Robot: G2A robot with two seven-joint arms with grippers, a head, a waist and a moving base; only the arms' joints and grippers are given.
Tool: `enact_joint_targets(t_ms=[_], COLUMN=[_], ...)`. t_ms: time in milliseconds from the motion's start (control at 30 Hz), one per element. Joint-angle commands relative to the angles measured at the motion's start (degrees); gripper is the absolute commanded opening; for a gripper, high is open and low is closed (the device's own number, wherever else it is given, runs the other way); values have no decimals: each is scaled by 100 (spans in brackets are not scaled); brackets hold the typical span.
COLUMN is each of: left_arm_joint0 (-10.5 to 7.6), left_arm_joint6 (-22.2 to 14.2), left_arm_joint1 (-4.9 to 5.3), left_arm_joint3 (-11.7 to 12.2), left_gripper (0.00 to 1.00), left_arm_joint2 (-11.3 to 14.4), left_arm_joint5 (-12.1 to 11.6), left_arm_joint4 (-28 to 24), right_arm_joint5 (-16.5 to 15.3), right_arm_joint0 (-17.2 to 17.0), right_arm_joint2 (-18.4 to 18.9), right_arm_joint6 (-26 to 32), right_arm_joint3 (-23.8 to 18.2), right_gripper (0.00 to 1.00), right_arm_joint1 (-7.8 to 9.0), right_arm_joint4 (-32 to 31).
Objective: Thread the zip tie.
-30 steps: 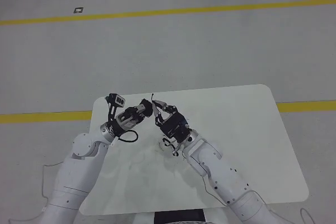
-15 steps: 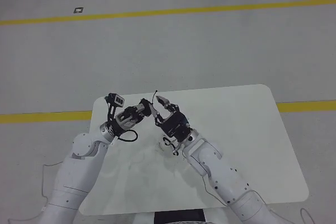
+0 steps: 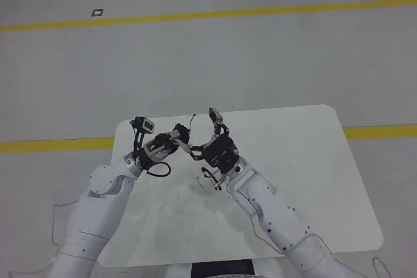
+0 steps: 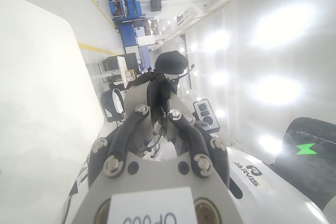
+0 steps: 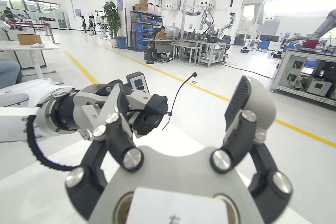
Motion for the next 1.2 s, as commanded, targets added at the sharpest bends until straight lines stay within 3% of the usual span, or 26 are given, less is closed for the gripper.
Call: enact_joint_targets(t_ms=[0, 133, 500, 1167], left_arm_joint0=[5, 7, 17, 94], left_arm_joint6=[1, 5, 13, 8], left_arm_joint1=[4, 11, 32, 71], left_arm_joint3=[-11, -18, -64, -176], left_gripper=[0, 0, 0, 0], left_arm_joint2=[2, 6, 18, -3], left_arm_joint5=[-4, -6, 8, -11], left_arm_joint4=[0, 2, -2, -27], right_arm_joint5=[-14, -44, -78, -46], right_arm_joint0=[10, 28, 30, -72], right_arm_joint2=[0, 5, 26, 22], right_arm_joint6=[4, 21, 49, 48], right_arm_joint3=[-18, -43, -77, -112], right_gripper=[40, 24, 2, 0], right_arm_joint1=[-2, -4, -7, 2], right_arm_joint4=[10, 25, 68, -34])
